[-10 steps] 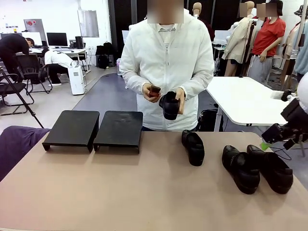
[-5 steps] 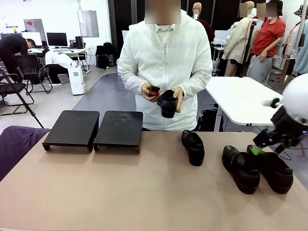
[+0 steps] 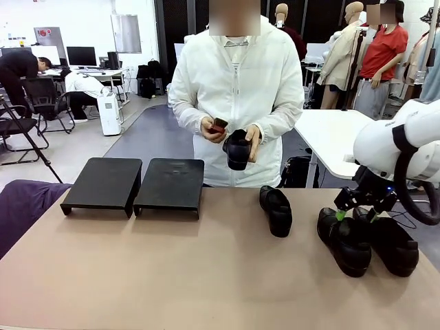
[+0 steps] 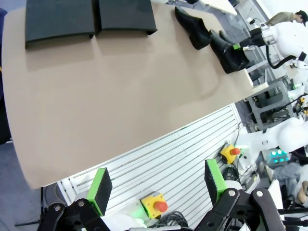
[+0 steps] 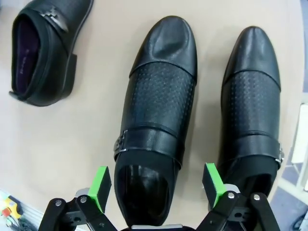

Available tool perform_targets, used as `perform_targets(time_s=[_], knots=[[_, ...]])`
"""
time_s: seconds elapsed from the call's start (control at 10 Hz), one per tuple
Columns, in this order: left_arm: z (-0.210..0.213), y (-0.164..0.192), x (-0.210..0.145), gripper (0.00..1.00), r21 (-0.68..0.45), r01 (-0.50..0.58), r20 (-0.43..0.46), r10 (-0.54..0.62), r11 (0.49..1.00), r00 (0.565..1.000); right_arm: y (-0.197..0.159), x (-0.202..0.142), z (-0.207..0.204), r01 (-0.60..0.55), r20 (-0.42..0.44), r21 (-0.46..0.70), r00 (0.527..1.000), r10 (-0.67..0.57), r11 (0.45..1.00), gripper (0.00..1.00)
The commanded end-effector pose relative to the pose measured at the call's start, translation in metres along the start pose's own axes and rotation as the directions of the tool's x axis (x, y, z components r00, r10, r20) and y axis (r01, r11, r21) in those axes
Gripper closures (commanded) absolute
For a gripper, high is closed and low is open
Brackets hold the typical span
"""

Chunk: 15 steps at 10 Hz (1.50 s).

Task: Organize the shoes by placing them on the stand.
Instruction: Pick up one Shoe and place it in the middle of the table.

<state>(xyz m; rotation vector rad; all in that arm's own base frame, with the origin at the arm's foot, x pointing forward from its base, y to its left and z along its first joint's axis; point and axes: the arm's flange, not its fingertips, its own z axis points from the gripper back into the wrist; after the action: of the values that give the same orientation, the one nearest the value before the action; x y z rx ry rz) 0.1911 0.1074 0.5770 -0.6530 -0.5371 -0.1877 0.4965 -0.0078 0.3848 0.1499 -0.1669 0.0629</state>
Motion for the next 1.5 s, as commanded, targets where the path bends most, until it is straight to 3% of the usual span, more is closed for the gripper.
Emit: perform_targets(time_s=[0.0,0.5,1.0,1.1,1.2,1.4], knots=[[0.001,0.001,-0.001,0.0,-0.017,0.014,0.006,-0.014,1.0,1.0,0.003,0.006,-0.006,0.058,-0.031,-0.032,0.998,-0.059,0.998,0.0],[0.001,0.001,-0.001,0.0,-0.017,0.014,0.006,-0.014,1.0,1.0,-0.001,0.006,-0.012,0.095,-0.104,-0.068,0.989,-0.102,0.993,0.0],[0.001,0.001,-0.001,0.0,-0.017,0.014,0.006,-0.014,1.0,1.0,-0.01,0.008,-0.024,0.105,-0.123,-0.101,0.986,-0.117,0.989,0.0],[0.001,0.001,-0.001,0.0,-0.017,0.014,0.006,-0.014,1.0,1.0,-0.008,0.008,-0.025,0.105,-0.141,-0.09,0.983,-0.117,0.99,0.6],[0.001,0.001,-0.001,0.0,-0.017,0.014,0.006,-0.014,1.0,1.0,-0.007,0.008,-0.026,0.097,-0.152,-0.09,0.982,-0.11,0.991,1.0],[0.001,0.001,-0.001,0.0,-0.017,0.014,0.006,-0.014,1.0,1.0,-0.006,0.009,-0.029,0.097,-0.162,-0.095,0.98,-0.111,0.991,1.0]])
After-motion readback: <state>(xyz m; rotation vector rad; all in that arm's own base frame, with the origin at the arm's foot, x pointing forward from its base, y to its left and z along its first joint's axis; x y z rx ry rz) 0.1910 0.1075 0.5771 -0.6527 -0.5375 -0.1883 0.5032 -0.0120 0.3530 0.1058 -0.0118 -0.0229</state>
